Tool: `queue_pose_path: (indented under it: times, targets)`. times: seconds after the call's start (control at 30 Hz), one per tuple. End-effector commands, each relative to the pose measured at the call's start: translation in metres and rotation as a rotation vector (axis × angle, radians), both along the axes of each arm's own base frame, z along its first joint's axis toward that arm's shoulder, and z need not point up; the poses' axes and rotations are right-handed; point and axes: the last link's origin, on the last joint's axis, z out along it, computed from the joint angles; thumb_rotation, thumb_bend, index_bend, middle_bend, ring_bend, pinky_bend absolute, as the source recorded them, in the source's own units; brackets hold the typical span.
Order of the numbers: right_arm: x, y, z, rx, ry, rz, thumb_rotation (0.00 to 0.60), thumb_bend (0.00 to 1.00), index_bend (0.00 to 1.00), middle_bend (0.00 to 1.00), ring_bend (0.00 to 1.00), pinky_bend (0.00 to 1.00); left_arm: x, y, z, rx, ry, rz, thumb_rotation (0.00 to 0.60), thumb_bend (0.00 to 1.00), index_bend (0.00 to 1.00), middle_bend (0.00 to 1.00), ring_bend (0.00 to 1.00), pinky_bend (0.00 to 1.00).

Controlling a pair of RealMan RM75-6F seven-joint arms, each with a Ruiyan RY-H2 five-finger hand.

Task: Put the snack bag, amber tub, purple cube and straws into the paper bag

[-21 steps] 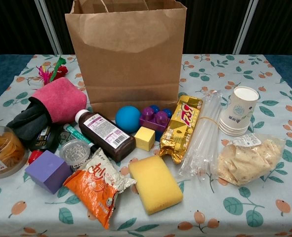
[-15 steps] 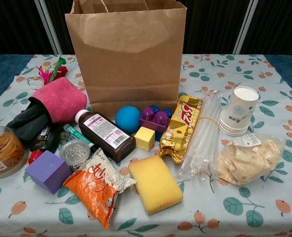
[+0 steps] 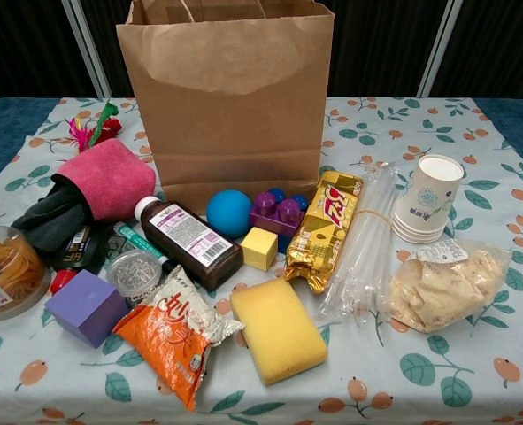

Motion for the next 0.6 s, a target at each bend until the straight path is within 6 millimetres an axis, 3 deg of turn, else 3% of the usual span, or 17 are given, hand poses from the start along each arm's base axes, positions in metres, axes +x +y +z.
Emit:
queue_pose_path:
  times: [0.03,0.3,0.6]
  targets:
    - [0.026,-0.042,-0.009,0.114,-0.065,-0.009,0.6,0.01,0.14,0.13,0.02,0.03,-0.001,0.001,-0.003,-0.009,-0.004,0.004,0.6,0.1,0.17,0.19,0.13,0.21]
    - [0.069,-0.097,-0.061,0.276,-0.13,-0.021,0.6,0.04,0.16,0.17,0.06,0.11,-0.004,0.002,-0.004,-0.02,-0.002,0.004,0.6,0.09,0.17,0.19,0.13,0.21]
    - [0.086,-0.116,-0.108,0.339,-0.142,-0.057,0.6,0.06,0.17,0.17,0.06,0.15,-0.009,0.004,-0.004,-0.035,0.0,0.022,0.6,0.1,0.17,0.19,0.13,0.21]
